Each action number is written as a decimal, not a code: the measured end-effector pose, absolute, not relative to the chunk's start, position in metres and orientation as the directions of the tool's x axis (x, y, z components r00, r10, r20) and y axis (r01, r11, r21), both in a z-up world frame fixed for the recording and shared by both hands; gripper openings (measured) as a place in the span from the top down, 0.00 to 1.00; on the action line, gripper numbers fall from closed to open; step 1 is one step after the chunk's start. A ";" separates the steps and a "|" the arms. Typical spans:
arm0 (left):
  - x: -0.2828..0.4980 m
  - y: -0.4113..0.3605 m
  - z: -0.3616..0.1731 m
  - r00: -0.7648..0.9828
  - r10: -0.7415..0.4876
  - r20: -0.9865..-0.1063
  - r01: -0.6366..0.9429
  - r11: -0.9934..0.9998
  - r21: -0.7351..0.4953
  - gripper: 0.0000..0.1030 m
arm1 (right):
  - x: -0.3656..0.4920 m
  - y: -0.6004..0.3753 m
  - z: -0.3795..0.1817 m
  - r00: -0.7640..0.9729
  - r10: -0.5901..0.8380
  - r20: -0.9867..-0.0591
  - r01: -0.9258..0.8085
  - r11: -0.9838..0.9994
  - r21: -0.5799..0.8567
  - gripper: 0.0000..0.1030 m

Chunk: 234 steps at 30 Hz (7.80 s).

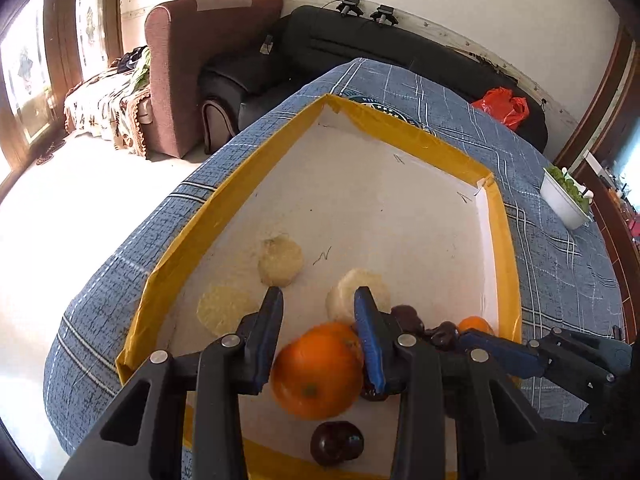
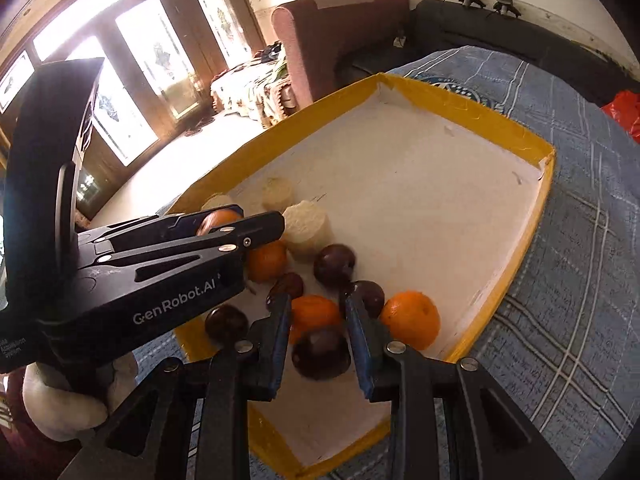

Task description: Organize fruits

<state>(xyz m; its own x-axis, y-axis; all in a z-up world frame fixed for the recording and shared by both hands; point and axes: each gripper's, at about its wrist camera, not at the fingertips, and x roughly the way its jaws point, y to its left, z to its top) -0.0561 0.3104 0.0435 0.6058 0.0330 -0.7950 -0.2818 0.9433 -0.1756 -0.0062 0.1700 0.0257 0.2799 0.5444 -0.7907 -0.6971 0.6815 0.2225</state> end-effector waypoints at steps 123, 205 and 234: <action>-0.116 0.259 0.080 0.683 0.134 -0.718 -0.235 0.971 -0.042 0.65 | -0.016 0.058 0.048 0.447 0.513 -0.733 -0.570 0.794 0.209 0.61; -0.262 0.216 0.176 0.777 0.629 -0.036 -0.630 0.775 -0.053 0.00 | -0.057 0.044 0.061 0.605 0.493 -0.626 -0.464 0.857 0.226 0.23; -0.189 0.196 0.066 0.668 0.409 -0.621 -0.491 0.870 0.046 0.00 | -0.103 0.040 0.034 0.588 0.485 -0.647 -0.492 0.850 0.190 0.19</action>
<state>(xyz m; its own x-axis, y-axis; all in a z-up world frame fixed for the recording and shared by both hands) -0.1888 0.1963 0.0658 0.6682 0.4095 -0.6211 -0.4905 0.8702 0.0460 -0.1031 0.0404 0.0340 0.5883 0.4852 -0.6469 -0.4915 0.8498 0.1904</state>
